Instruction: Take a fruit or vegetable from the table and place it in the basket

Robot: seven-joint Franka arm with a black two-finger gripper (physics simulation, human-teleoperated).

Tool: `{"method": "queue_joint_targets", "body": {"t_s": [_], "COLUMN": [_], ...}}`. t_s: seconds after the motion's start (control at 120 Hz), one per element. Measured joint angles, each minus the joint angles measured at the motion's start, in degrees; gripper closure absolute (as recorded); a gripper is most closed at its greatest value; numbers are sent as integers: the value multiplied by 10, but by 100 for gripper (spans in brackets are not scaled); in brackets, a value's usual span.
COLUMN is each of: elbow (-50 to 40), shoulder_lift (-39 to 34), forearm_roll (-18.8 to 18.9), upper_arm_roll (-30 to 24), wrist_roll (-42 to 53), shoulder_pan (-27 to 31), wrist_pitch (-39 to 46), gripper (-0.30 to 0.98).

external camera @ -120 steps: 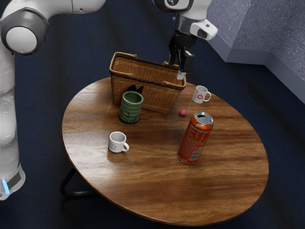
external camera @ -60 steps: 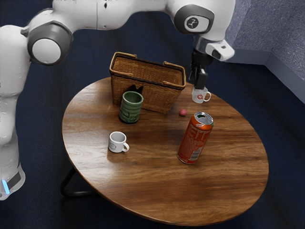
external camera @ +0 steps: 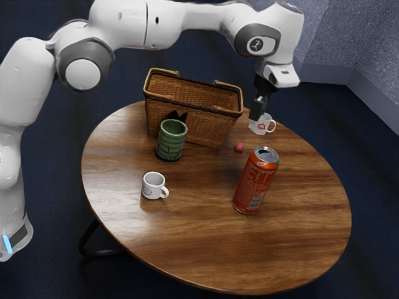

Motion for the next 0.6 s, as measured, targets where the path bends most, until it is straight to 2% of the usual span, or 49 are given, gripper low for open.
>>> {"method": "queue_joint_targets", "body": {"t_s": [0.258,0.6], "elbow": [-1,1], "shoulder_lift": [12,44], "forearm_roll": [-6,-15], "upper_arm_roll": [-1,0], "wrist_roll": [74,135], "shoulder_pan": [10,60], "wrist_pitch": [9,12], "gripper": [0,0]}}
